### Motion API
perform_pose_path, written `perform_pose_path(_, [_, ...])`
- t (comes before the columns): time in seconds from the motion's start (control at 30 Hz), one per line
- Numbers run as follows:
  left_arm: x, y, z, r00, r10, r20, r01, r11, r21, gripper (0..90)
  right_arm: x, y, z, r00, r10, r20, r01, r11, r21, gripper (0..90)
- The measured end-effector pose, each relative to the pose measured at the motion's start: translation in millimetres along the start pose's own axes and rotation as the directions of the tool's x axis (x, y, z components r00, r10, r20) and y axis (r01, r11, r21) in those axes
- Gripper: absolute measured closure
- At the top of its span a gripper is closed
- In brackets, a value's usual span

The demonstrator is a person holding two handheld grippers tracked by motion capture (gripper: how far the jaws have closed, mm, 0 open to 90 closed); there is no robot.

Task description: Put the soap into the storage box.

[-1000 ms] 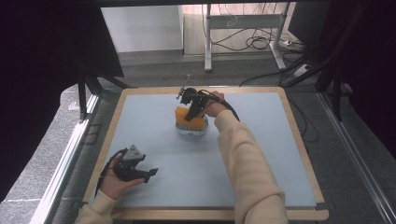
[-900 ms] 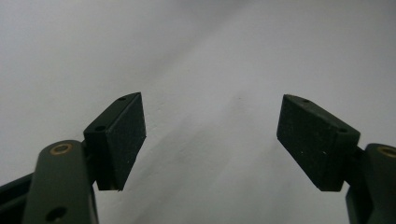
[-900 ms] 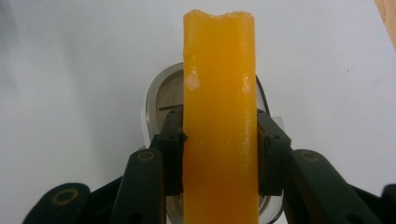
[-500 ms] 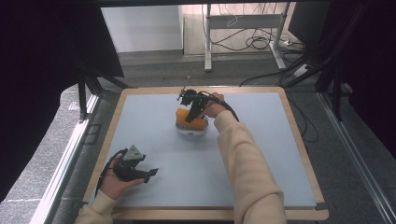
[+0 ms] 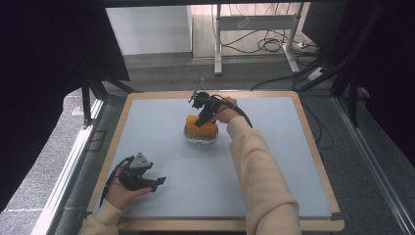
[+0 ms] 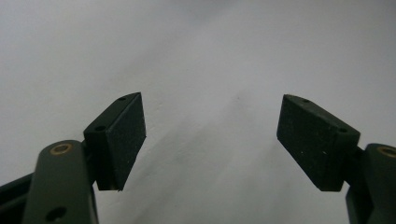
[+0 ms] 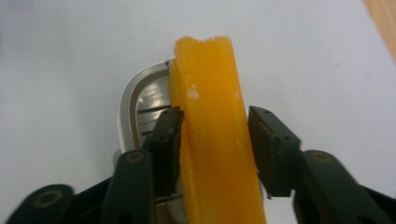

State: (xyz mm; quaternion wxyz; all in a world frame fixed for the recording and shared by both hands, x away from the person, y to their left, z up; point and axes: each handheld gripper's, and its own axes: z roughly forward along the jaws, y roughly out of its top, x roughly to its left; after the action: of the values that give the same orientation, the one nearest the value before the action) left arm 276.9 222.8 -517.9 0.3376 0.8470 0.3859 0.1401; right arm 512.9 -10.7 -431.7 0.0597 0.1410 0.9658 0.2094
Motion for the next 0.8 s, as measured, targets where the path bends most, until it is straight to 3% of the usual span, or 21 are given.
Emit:
perform_pose_path(0.03, [0.0,0.0,0.0,1.0000,0.000,0.000,0.000,1.0000,0.000,23.7,0.0,0.0,0.0,1.0000,0.000,0.000,0.000,1.000,0.000,49.9])
perform_pose_path(0.13, [-0.4,0.1,0.4,1.0000,0.003,0.001,-0.003,1.0000,0.001,23.6,-2.7,-0.8,-3.2,0.9963,0.063,0.057,-0.062,0.998,-0.026,38.2])
perform_pose_path(0.23, [-0.4,0.1,1.0,1.0000,0.000,0.003,0.000,1.0000,0.001,23.7,-5.0,-2.3,-7.1,0.9911,0.113,0.069,-0.109,0.992,-0.063,34.7])
perform_pose_path(0.4, [-1.0,0.2,1.5,1.0000,0.002,0.004,-0.002,1.0000,0.003,23.7,-3.5,-5.2,-8.8,0.9869,0.132,0.092,-0.126,0.990,-0.070,29.8])
perform_pose_path(0.63, [-0.7,-0.1,0.9,1.0000,0.001,0.001,-0.001,1.0000,0.000,23.7,4.0,-16.5,-16.0,0.9749,0.189,0.117,-0.173,0.976,-0.134,26.3])
perform_pose_path(0.67, [-0.3,-0.2,0.4,1.0000,0.001,-0.001,-0.001,1.0000,0.000,23.7,7.4,-21.3,-19.5,0.9709,0.209,0.117,-0.190,0.969,-0.157,25.5])
perform_pose_path(0.8, [1.5,-0.6,-1.0,1.0000,-0.006,-0.003,0.006,1.0000,-0.004,23.7,16.4,-32.8,-28.5,0.9660,0.223,0.130,-0.197,0.962,-0.189,25.1])
